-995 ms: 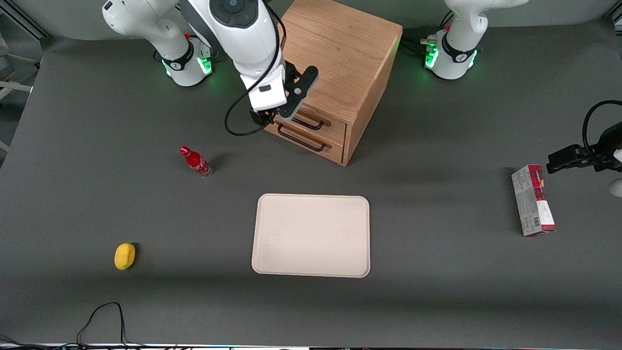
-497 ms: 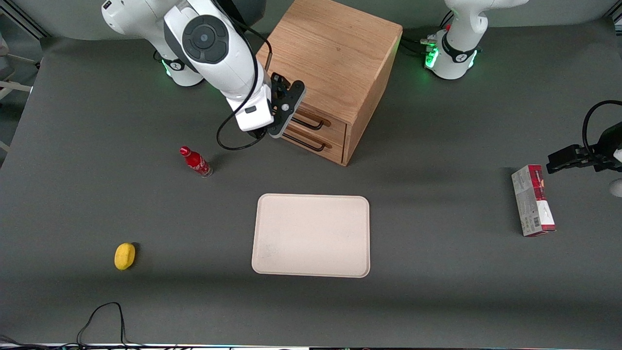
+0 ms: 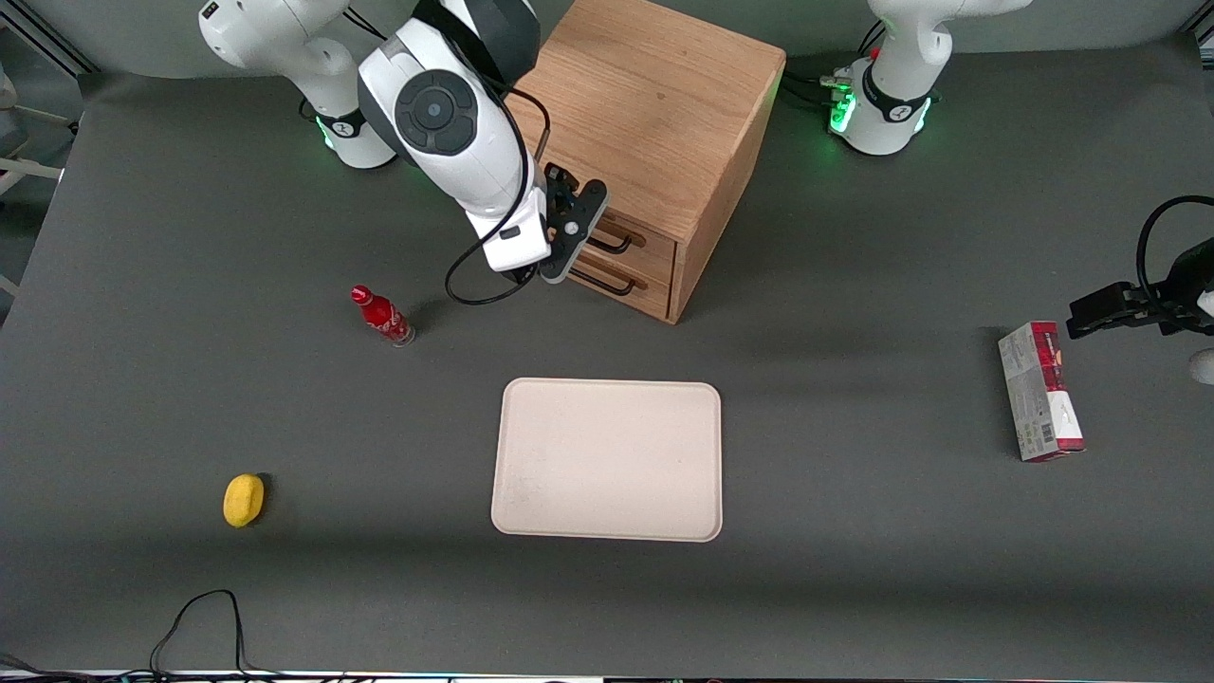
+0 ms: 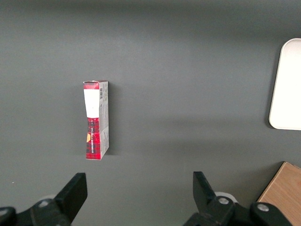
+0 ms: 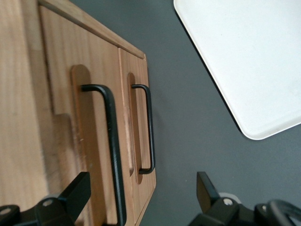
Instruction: Open upper drawer
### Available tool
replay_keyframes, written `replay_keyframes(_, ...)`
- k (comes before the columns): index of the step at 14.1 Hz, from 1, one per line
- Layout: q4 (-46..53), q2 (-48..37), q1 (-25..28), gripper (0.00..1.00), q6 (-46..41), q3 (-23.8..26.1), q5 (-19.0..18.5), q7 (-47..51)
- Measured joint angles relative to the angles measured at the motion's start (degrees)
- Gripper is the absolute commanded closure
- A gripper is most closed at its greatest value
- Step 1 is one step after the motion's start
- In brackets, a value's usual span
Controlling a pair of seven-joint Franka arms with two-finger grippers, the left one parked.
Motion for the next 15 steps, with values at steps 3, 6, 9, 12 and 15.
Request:
replay_keyframes(3, -2.56, 0.58, 0.00, 0.00, 3.03, 0.00, 0.00, 0.00)
replay_keyframes(6, -3.02, 1.42, 0.16, 0.00, 4.09, 0.00, 0.00, 0.00)
replay_keyframes(9, -3.04, 1.86, 0.75, 0.00, 4.53, 0.00, -0.24, 0.00)
replay_keyframes(12, -3.01, 1.93, 0.77, 0.00, 4.60, 0.00, -0.34, -0.04)
replay_keyframes(15, -3.01, 1.93, 0.77, 0.00, 4.61, -0.01, -0.34, -0.06)
